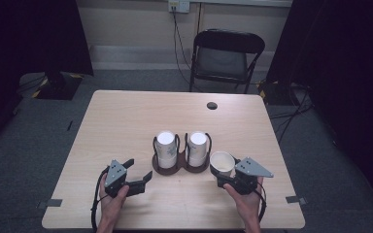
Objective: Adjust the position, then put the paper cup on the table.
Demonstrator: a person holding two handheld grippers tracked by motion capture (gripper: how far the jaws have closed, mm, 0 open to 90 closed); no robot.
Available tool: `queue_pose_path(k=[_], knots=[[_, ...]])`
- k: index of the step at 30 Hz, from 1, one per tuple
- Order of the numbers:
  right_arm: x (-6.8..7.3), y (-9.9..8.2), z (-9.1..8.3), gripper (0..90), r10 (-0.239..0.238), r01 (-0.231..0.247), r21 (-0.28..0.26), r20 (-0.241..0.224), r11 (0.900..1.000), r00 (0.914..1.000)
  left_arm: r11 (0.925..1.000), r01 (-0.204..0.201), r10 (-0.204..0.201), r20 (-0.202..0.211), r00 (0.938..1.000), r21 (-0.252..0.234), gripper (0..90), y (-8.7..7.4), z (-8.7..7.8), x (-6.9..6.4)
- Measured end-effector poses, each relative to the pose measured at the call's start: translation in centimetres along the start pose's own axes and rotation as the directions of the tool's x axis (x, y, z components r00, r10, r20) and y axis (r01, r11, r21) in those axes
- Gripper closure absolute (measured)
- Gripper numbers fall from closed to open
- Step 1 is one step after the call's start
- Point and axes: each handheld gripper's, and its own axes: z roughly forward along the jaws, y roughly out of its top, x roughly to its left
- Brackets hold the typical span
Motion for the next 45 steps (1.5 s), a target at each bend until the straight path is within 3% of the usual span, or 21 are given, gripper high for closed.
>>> queue_pose_path(k=[7, 16, 19, 25, 29, 33, 39, 45], knots=[[-1.8, 0.6, 0.4, 28.8, 0.049, -0.048, -0.016, 0.065, 0.9987, 0.9967, 0.9999, 0.0, 0.0, -0.035, 0.9994, -0.016, 15.8, -0.8, -0.1, 0.3], [-3.2, 1.0, 1.4, 28.9, 0.067, -0.065, -0.024, 0.108, 0.9976, 0.9919, 0.9992, 0.01, -0.012, -0.049, 0.9988, -0.039, 16.1, -1.2, -0.3, 0.4], [-3.9, 0.7, 2.0, 28.8, 0.087, -0.084, -0.031, 0.118, 0.996, 0.9892, 0.998, 0.0, -0.005, -0.079, 0.9969, -0.063, 15.4, -1.3, -0.6, 0.3], [-4.9, 0.7, 2.8, 28.8, 0.112, -0.109, -0.032, 0.131, 0.9936, 0.9851, 0.9977, -0.03, 0.023, -0.12, 0.9925, -0.061, 15.7, -1.4, -0.5, -0.2], [-5.5, 1.1, 3.3, 28.6, 0.118, -0.114, -0.034, 0.14, 0.9929, 0.983, 0.9978, -0.016, 0.008, -0.131, 0.9914, -0.064, 15.7, -1.4, -0.6, -0.1], [-6.3, 1.4, 3.9, 28.4, 0.14, -0.134, -0.053, 0.148, 0.9896, 0.9789, 0.9966, 0.028, -0.038, -0.139, 0.9896, -0.078, 15.5, -1.4, -0.6, 0.2], [-7.5, 2.0, 5.0, 28.5, 0.159, -0.151, -0.058, 0.15, 0.9867, 0.9758, 0.9959, 0.042, -0.053, -0.141, 0.9885, -0.08, 15.5, -1.4, -0.7, 0.4], [-8.9, 1.8, 6.8, 28.1, 0.149, -0.146, -0.029, 0.18, 0.9888, 0.9724, 0.9949, 0.054, -0.066, -0.141, 0.9878, -0.085, 15.5, -1.4, -0.7, 0.5]])
